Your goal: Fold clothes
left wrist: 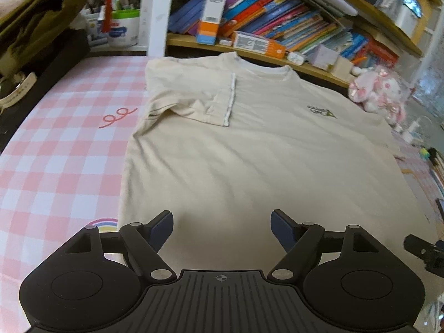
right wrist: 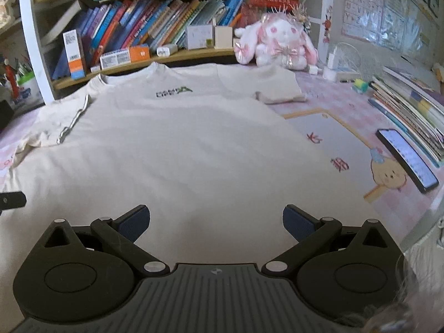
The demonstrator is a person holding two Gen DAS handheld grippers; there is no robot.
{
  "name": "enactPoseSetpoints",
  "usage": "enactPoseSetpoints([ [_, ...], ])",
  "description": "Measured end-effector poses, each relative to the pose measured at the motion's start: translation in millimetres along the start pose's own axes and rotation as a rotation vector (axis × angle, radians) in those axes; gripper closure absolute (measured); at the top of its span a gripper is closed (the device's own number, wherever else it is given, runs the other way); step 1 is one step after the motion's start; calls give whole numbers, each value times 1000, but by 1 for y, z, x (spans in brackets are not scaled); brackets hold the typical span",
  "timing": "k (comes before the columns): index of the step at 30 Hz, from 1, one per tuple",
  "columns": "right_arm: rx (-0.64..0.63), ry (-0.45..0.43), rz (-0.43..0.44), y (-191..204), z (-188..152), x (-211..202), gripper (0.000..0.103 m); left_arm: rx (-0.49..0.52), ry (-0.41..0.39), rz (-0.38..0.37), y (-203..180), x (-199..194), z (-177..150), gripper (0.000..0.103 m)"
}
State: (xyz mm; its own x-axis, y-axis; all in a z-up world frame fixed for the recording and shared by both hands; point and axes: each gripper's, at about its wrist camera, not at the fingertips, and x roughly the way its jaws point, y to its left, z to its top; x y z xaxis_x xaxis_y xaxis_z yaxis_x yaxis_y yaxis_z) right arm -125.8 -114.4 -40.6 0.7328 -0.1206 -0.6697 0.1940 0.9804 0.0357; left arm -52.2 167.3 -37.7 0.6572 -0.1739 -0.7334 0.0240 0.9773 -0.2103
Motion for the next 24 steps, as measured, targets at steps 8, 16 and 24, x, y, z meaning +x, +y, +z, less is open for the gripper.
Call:
enactPoseSetpoints([
  [8,-55,28,117,-37,26,41,0,-101,15,154,-39,11,-5,23],
  [16,-90,66,263,-101,65,92,0,-163,17,259,-105,20,-20,19],
  [24,-63,93,365,-159,99,128,0,-165,18,319,-155,24,-31,19],
])
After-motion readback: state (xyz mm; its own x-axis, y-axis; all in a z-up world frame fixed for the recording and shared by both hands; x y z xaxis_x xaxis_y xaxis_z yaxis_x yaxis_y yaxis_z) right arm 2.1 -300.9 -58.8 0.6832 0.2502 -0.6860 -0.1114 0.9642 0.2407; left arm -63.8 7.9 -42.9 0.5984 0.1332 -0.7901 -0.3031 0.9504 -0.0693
